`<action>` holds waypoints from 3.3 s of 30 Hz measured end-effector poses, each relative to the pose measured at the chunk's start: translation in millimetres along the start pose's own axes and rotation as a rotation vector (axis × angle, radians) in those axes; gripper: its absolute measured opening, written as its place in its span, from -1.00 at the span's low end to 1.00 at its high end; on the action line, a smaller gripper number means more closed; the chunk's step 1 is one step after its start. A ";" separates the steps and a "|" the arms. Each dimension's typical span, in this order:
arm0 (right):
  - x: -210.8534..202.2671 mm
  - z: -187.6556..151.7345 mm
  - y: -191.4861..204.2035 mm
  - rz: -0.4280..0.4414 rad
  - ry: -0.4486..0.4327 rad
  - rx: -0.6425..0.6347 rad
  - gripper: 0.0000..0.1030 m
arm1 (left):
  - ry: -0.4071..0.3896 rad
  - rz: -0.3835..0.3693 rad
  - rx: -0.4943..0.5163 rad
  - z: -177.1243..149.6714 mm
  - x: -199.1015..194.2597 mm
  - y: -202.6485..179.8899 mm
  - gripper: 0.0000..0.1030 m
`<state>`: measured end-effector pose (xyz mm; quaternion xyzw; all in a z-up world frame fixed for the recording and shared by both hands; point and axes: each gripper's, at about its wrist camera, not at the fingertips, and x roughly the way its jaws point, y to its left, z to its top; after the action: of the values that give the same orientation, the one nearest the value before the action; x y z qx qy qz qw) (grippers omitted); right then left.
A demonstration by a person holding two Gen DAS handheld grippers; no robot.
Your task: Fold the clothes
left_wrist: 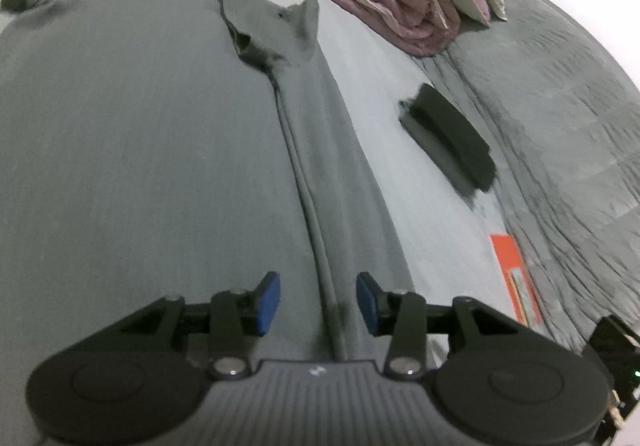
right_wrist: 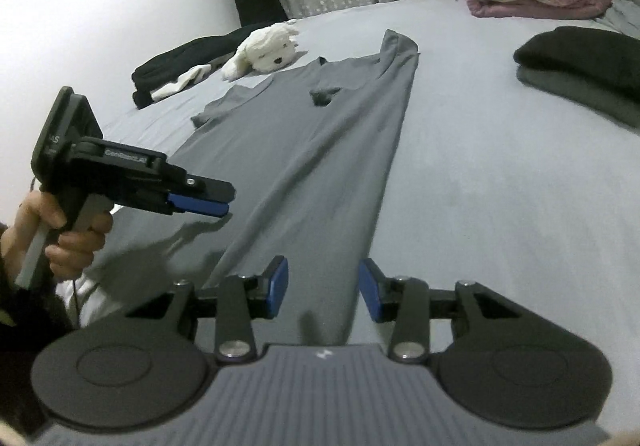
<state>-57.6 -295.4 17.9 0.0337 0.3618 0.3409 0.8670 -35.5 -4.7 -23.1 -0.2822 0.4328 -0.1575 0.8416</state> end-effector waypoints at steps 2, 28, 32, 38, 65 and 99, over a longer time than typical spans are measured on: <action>9.7 9.6 -2.7 0.000 0.004 0.009 -0.15 | -0.010 0.014 -0.001 11.5 10.3 3.0 -0.17; 187.2 157.5 -136.3 0.174 -0.076 0.415 -0.23 | -0.289 0.053 -0.138 206.4 126.2 85.2 -0.42; 212.8 179.2 -153.1 0.191 -0.128 0.453 -0.29 | -0.317 0.046 -0.148 217.4 135.3 93.9 -0.62; 237.4 197.0 -181.3 0.229 -0.207 0.541 -0.31 | -0.348 0.038 -0.144 219.6 141.8 100.0 -0.91; 265.2 221.0 -164.2 -0.049 -0.284 0.393 -0.91 | -0.476 0.193 -0.108 230.3 125.3 107.4 -0.82; 201.2 166.2 -135.6 0.017 -0.152 0.404 -0.17 | -0.455 0.065 -0.104 202.2 120.1 107.3 -0.15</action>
<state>229.1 -244.0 -22.8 0.2353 0.3558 0.2652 0.8647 201.1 87.5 -71.3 -0.3395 0.2485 -0.0403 0.9063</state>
